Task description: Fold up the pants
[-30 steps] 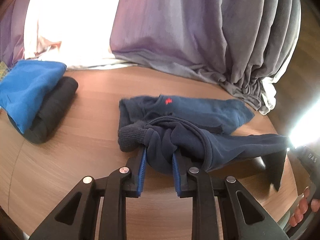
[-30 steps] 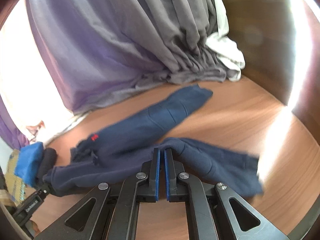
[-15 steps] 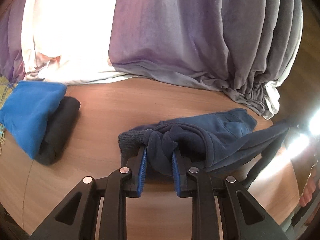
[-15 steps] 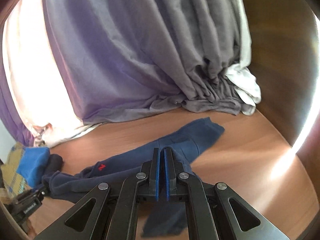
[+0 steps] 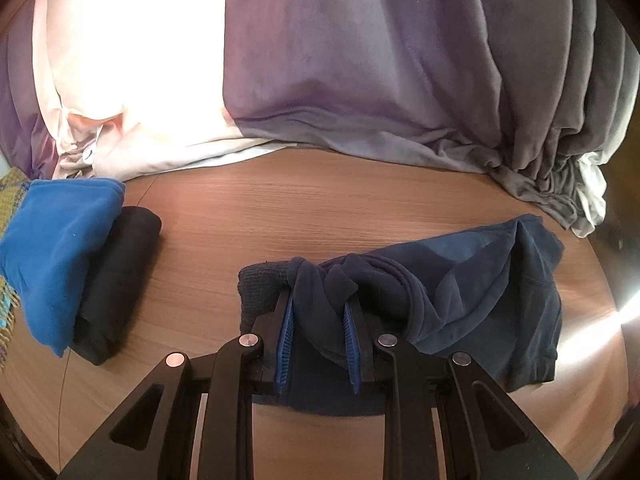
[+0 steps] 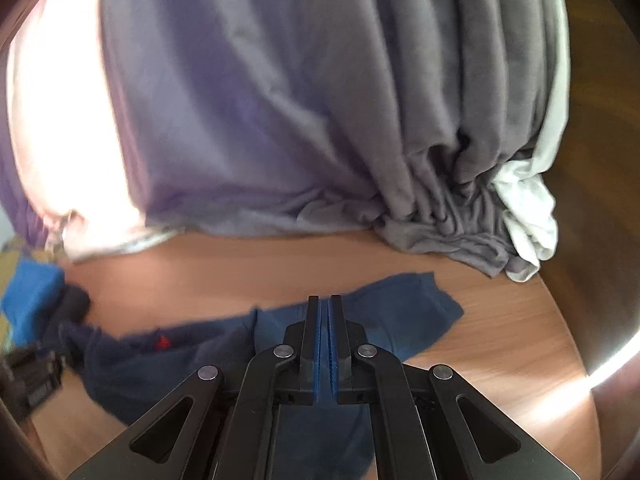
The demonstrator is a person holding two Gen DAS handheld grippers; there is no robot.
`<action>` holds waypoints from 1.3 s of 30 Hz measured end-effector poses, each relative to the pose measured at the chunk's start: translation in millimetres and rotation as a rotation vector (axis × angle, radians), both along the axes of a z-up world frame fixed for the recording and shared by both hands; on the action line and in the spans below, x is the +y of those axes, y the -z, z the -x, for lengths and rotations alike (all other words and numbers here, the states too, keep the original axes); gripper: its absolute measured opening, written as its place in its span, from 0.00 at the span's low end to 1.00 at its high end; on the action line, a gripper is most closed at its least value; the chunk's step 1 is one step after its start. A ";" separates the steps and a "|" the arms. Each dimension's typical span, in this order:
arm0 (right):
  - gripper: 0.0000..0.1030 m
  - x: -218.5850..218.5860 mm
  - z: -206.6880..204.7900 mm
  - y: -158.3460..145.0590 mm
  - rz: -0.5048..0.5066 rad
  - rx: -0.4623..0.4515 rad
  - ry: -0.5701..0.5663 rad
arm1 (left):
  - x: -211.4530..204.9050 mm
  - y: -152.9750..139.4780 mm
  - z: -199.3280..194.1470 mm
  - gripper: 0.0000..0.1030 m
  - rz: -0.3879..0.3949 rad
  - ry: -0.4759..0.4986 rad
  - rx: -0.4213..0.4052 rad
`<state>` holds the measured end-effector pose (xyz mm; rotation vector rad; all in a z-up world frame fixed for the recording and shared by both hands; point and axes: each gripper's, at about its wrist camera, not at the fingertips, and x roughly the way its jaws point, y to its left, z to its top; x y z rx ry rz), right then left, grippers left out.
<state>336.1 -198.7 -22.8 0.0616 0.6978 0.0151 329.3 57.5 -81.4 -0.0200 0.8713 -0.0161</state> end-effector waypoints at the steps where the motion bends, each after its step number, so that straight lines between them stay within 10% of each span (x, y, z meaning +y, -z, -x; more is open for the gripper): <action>1: 0.05 -0.2 1.3 4.9 -0.018 0.013 -0.006 | 0.1 1.9 -2.7 0.23 0.002 -0.007 0.003; 14: 0.44 37.4 -7.4 76.8 -0.059 0.273 -0.106 | 12.7 38.9 -41.8 0.23 0.036 -0.061 0.086; 24: 0.44 44.8 -16.9 105.6 -0.025 0.356 -0.086 | 16.2 48.9 -49.6 0.24 0.033 -0.059 0.100; 31: 0.10 27.5 -21.9 102.6 -0.050 0.347 -0.033 | 11.9 47.5 -46.9 0.24 -0.008 -0.043 0.092; 39: 0.09 0.4 -39.7 40.4 0.039 0.119 0.069 | 1.4 29.4 -44.6 0.24 -0.020 -0.030 0.055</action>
